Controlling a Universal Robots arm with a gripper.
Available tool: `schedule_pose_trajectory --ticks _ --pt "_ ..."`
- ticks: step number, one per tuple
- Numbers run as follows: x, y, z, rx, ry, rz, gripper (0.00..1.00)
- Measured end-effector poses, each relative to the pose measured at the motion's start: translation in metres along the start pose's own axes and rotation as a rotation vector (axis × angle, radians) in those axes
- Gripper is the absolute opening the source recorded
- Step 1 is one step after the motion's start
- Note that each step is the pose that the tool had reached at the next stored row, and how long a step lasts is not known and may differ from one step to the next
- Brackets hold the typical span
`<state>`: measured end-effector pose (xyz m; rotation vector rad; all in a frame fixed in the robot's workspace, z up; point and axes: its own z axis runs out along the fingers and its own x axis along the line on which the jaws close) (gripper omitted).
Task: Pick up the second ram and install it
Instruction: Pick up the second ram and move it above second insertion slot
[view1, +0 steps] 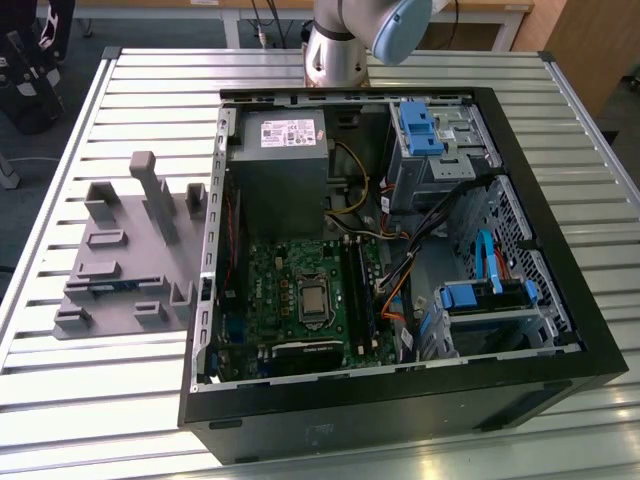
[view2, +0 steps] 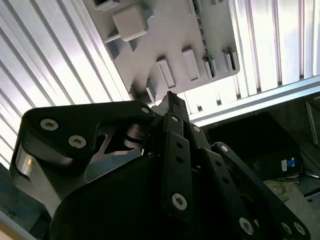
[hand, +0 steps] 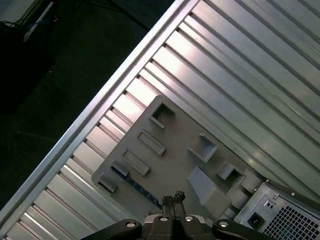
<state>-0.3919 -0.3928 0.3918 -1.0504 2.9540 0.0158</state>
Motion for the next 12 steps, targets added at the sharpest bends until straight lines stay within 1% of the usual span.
schedule_pose_trajectory --ticks 12 --pt "0.0009 0.0006 0.0001 0.0001 0.0024 -0.139 0.11"
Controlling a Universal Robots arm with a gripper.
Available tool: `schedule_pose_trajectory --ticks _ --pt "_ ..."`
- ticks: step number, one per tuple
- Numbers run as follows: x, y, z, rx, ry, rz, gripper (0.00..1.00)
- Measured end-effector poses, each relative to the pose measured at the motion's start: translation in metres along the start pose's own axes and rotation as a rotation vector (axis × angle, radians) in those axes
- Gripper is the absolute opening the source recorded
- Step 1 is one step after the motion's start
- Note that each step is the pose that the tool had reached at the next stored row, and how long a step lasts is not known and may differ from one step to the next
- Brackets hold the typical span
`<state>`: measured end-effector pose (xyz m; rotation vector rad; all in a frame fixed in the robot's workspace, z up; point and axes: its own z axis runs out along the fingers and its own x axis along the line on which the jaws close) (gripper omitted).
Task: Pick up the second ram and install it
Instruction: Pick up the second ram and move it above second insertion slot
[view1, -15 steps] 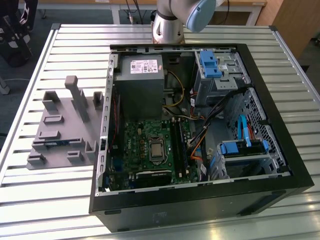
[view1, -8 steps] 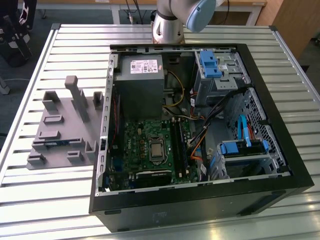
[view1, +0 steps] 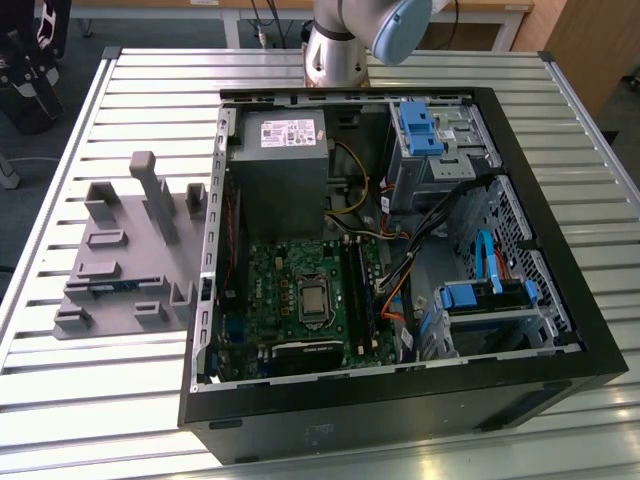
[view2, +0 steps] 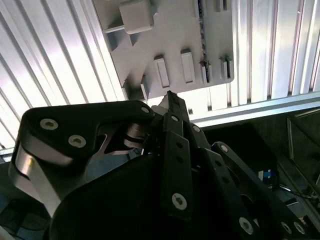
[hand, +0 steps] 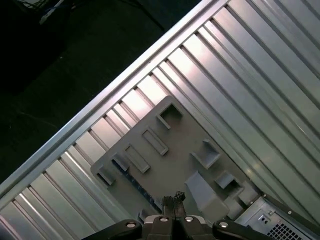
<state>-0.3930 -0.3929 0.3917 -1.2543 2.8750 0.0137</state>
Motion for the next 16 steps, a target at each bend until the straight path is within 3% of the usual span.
schedule_pose_trajectory --ticks 12,16 --pt "0.0005 0.0005 0.0001 -0.0008 0.0012 -0.143 0.11" --pt "0.0006 0.0005 0.0001 -0.0008 0.0012 -0.150 0.11"
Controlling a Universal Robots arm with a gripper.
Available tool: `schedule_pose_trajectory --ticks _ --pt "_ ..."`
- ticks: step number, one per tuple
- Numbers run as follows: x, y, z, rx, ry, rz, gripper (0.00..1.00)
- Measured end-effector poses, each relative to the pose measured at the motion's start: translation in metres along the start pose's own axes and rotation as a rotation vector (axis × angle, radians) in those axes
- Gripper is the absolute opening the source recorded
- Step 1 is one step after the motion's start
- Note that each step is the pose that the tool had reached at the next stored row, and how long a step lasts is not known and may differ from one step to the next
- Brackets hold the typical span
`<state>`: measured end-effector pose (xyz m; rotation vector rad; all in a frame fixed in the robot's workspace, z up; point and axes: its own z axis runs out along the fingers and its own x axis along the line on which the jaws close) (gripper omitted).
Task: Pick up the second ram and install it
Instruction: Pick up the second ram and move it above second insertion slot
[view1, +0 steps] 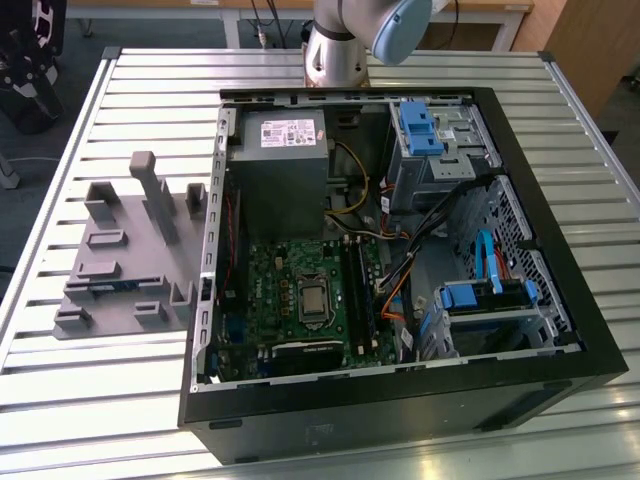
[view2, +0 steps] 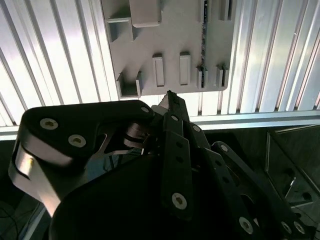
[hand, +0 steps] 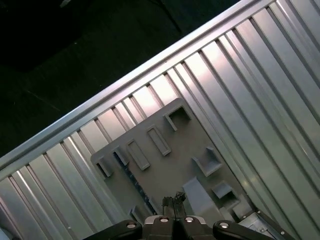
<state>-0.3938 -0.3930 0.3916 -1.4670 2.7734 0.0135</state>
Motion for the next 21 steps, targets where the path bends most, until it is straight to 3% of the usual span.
schedule_pose_trajectory --ticks 6,21 --pt "0.0001 0.0000 0.0001 -0.0002 0.0001 -0.025 0.11" --pt "0.0012 0.0006 0.0013 -0.0016 0.0012 -0.216 0.11"
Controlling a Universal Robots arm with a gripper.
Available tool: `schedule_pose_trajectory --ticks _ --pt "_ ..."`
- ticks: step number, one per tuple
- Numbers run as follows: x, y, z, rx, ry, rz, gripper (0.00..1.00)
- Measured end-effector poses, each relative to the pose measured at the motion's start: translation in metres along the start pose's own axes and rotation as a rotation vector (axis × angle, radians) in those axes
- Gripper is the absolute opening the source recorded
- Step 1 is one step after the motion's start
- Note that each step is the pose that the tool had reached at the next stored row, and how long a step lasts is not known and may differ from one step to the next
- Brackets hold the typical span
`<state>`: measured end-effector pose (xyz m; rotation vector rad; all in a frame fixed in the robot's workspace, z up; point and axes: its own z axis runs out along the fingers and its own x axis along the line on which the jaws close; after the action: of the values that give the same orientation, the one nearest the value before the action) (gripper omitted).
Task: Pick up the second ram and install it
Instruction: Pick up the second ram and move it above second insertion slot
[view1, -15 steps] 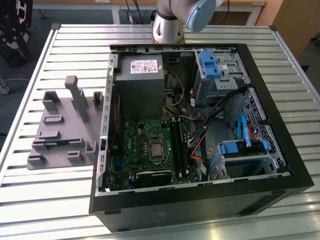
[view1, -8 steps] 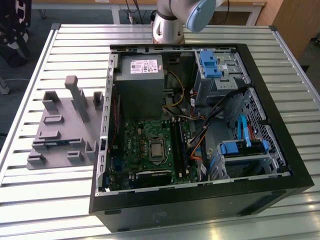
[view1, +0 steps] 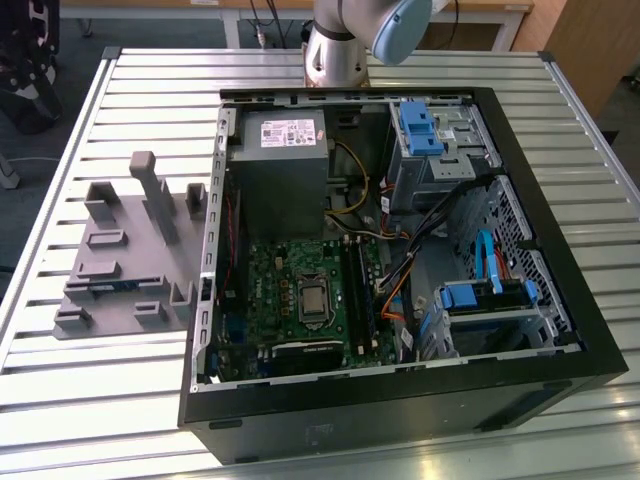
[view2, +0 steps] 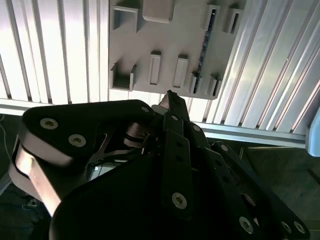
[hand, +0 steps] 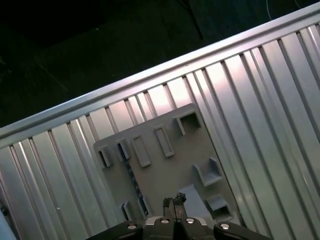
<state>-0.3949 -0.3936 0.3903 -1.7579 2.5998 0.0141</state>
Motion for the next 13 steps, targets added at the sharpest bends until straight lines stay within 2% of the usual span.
schedule_pose_trajectory --ticks 5,13 --pt "0.0013 0.0005 0.0004 -0.0004 0.0004 -0.057 0.11" --pt "0.0093 0.0014 0.0021 0.0049 -0.0016 -0.091 0.11"
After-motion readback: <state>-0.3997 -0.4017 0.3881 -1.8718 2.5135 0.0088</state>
